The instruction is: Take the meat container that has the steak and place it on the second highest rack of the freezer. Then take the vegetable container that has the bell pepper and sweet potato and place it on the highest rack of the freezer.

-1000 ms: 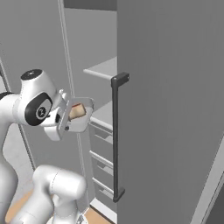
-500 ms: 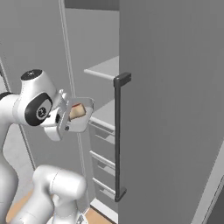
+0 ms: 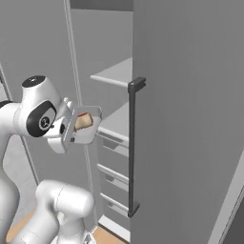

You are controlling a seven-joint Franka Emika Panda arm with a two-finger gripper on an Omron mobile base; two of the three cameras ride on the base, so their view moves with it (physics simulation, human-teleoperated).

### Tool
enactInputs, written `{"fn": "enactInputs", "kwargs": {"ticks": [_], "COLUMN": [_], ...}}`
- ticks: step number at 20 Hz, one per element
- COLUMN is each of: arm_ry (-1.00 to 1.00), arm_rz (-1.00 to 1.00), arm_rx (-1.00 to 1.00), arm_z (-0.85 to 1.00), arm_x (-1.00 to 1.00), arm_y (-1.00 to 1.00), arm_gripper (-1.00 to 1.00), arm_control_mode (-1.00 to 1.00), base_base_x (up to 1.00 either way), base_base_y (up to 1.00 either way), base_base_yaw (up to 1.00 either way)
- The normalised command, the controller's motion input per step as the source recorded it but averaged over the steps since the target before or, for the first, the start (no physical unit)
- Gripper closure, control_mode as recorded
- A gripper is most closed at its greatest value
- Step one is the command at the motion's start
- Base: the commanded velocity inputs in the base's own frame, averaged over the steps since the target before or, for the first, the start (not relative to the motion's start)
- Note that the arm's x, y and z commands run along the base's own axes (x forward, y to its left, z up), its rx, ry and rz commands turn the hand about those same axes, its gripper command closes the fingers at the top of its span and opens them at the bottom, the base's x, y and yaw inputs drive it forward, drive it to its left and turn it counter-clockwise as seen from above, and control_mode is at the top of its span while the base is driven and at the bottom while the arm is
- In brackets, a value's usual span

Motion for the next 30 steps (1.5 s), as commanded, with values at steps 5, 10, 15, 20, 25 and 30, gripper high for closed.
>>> {"fn": "enactInputs", "kwargs": {"ticks": [5, 10, 15, 20, 25, 30], "arm_ry": [0.00, 0.00, 0.00, 0.00, 0.00, 0.00], "arm_rz": [0.00, 0.00, -0.01, -0.03, -0.07, -0.14], "arm_rx": [0.00, 0.00, 0.00, 0.01, 0.00, 0.00], "arm_z": [0.00, 0.00, -0.01, -0.09, -0.26, -0.39], "arm_x": [0.00, 0.00, 0.05, 0.39, 0.87, 1.00], "arm_y": [0.00, 0.00, -0.01, -0.37, -0.19, 0.00], "arm_gripper": [1.00, 1.00, 1.00, 1.00, 1.00, 1.00], "arm_control_mode": [1.00, 1.00, -1.00, -1.00, -1.00, -1.00], "base_base_x": [0.28, 0.27, 0.17, 0.00, 0.00, 0.00], "base_base_y": [0.07, 0.00, 0.00, 0.00, 0.00, 0.00], "base_base_yaw": [-0.18, -0.12, -0.05, 0.00, 0.00, 0.00]}}
